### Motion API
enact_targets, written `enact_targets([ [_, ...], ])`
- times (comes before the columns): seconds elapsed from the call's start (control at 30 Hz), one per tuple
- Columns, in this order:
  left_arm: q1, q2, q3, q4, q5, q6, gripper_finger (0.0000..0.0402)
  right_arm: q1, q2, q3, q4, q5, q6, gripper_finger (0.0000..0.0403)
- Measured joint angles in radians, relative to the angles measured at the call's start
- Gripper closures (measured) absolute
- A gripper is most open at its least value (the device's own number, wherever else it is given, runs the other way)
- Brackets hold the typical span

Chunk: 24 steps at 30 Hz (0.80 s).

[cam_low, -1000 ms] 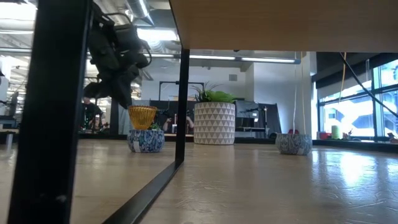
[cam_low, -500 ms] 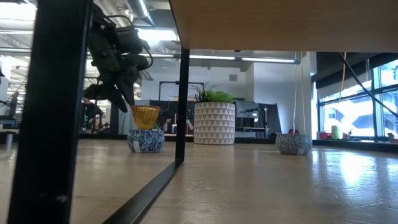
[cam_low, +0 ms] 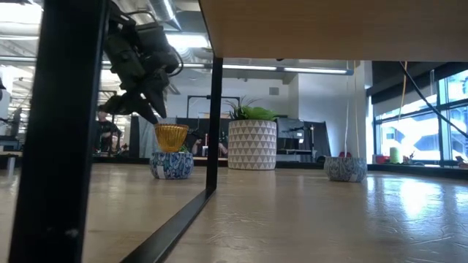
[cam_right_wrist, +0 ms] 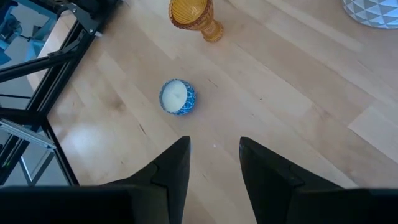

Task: Pick & Place candle stick holders
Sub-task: Put the yellow glass candle holder on the shelf

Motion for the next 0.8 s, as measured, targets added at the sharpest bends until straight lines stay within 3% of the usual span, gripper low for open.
enact_targets([
  [0.4,-0.012,0.004,0.000,-0.011,-0.068,-0.007,0.0288,0.000,0.000,0.000,0.000,0.000,0.000,0.0260],
  [0.8,-0.021,0.106,0.000,0.029,-0.068,0.003,0.0288,0.000,0.000,0.000,-0.007,0.000,-0.004,0.0260],
])
